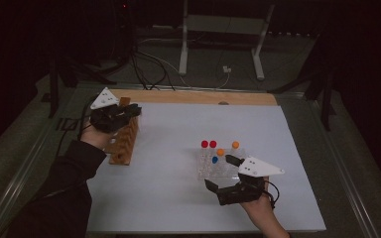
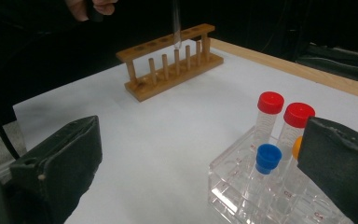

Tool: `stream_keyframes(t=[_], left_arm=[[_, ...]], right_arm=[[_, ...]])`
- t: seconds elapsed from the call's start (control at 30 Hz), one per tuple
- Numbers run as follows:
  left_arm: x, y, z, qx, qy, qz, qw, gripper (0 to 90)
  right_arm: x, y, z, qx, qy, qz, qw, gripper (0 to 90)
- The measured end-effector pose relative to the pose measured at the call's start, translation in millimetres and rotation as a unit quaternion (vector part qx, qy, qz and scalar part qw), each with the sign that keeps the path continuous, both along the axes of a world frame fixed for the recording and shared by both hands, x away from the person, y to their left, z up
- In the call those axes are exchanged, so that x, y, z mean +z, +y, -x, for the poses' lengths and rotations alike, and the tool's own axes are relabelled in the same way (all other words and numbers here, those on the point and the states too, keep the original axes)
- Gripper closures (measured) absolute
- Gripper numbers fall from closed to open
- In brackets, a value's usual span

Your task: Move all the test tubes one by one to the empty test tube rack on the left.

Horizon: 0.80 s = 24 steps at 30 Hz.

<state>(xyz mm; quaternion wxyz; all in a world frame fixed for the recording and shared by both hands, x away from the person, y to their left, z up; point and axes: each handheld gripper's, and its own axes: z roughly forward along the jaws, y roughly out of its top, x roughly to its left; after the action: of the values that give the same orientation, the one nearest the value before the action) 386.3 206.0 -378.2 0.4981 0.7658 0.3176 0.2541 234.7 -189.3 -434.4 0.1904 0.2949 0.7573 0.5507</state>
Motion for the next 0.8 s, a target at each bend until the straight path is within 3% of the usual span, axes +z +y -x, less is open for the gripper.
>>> stream_keyframes(t=[0.4, 0.53, 0.8], left_arm=[[10.8, 23.7, -30.1, 0.060, -0.014, 0.031, 0.9976, 78.0], [12.9, 33.9, -40.5, 0.085, -0.018, 0.043, 0.9953, 78.0], [4.4, 45.8, -64.4, 0.128, -0.017, 0.042, 0.9907, 78.0]], right_arm=[[0.7, -1.6, 0.1, 0.000, -0.003, -0.002, 1.0000, 0.0], [0.2, -1.6, -0.2, 0.002, -0.001, -0.002, 1.0000, 0.0], [0.2, -1.5, -0.2, 0.004, -0.002, -0.003, 1.0000, 0.0]])
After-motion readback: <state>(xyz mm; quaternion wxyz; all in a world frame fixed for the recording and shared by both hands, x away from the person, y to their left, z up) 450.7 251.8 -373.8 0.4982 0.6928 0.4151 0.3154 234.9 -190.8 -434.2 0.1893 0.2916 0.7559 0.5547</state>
